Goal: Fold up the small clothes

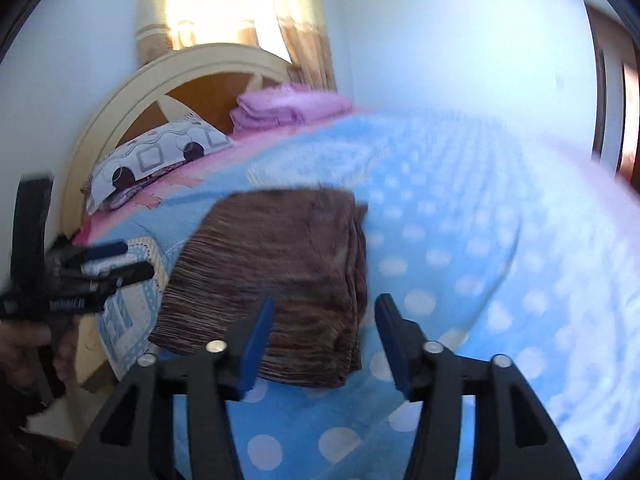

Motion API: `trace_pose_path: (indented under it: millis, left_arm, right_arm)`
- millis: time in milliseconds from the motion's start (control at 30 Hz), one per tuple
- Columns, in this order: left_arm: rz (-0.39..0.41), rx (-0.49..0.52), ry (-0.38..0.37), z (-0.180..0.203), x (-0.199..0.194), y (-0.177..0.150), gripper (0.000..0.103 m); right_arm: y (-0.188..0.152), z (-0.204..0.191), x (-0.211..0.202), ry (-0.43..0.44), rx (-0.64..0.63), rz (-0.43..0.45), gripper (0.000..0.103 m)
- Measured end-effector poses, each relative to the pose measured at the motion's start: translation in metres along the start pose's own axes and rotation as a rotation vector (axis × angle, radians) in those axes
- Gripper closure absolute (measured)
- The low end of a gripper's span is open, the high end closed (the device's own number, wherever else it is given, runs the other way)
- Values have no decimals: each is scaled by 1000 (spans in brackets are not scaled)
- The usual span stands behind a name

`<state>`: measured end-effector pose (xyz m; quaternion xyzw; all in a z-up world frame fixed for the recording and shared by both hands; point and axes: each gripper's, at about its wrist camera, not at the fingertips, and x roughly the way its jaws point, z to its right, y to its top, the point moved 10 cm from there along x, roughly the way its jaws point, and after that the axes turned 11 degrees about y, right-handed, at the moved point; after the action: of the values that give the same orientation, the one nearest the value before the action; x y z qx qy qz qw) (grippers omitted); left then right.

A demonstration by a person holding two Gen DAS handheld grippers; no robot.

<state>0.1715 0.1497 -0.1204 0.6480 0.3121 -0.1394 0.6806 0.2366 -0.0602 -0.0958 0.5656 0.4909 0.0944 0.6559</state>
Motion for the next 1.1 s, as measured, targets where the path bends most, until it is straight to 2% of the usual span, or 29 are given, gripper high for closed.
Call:
trace_pose_path:
  millis: [67, 167, 533, 1100]
  left_arm:
    - [21, 6, -7, 5, -8, 7, 7]
    - [38, 15, -16, 10, -13, 13, 7]
    - [55, 27, -23, 19, -21, 14, 7]
    - [54, 10, -17, 18, -22, 16, 7]
  right_arm:
    - [5, -13, -13, -26, -64, 23, 48]
    - [9, -21, -29, -39, -92, 52, 47]
    - [10, -12, -48, -53, -26, 91, 46]
    - [10, -23, -50, -41, -44, 98, 46]
